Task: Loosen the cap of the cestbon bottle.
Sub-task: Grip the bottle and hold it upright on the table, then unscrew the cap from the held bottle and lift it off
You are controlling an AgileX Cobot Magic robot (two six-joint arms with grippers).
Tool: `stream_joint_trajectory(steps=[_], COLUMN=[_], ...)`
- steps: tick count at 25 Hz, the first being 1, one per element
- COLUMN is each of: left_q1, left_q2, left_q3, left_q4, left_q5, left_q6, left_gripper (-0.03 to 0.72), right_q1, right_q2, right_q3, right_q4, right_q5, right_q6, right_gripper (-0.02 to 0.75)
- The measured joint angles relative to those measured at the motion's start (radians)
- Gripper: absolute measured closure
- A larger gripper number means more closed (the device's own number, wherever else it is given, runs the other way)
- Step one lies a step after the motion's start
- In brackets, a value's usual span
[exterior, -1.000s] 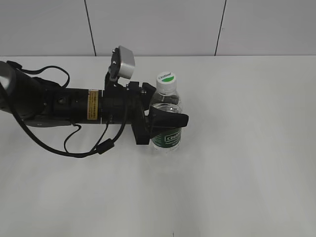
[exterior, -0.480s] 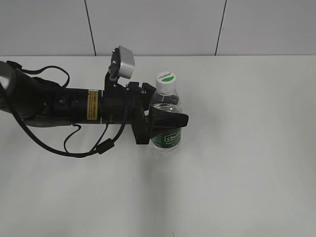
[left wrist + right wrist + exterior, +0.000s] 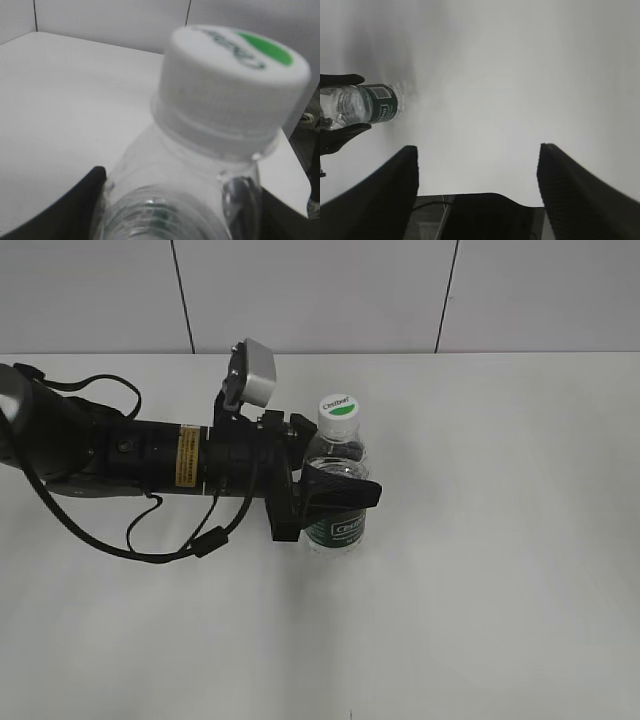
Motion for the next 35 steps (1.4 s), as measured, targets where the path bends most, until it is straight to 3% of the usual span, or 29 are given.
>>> stream_joint_trajectory(steps=[9, 18, 26, 35], left_q1=[0.0, 0.0, 0.0, 0.0], left_q2=[0.0, 0.0, 0.0, 0.0], left_q3=[0.0, 0.0, 0.0, 0.0], left_q4=[0.004, 0.019, 0.018, 0.001], left_q5=[0.032, 0.116, 0.128, 0.128], left_q6=[-0.001, -0.001, -0.001, -0.001], left_gripper=[0.249, 0.249, 0.249, 0.249], right_q1=[0.245, 0.404, 0.469, 0.524], right_q2=[0.221, 0.447, 0.564, 0.627], right_q3=[-0.153, -0.346, -0.462, -0.478], right_q4=[0.002, 0.003, 0.004, 0.008], right_q5=[0.0, 0.0, 0.001, 0.001], right_q6=[0.142, 0.243, 0.288, 0.301], right_gripper=[0.177, 0.177, 0.177, 0.206])
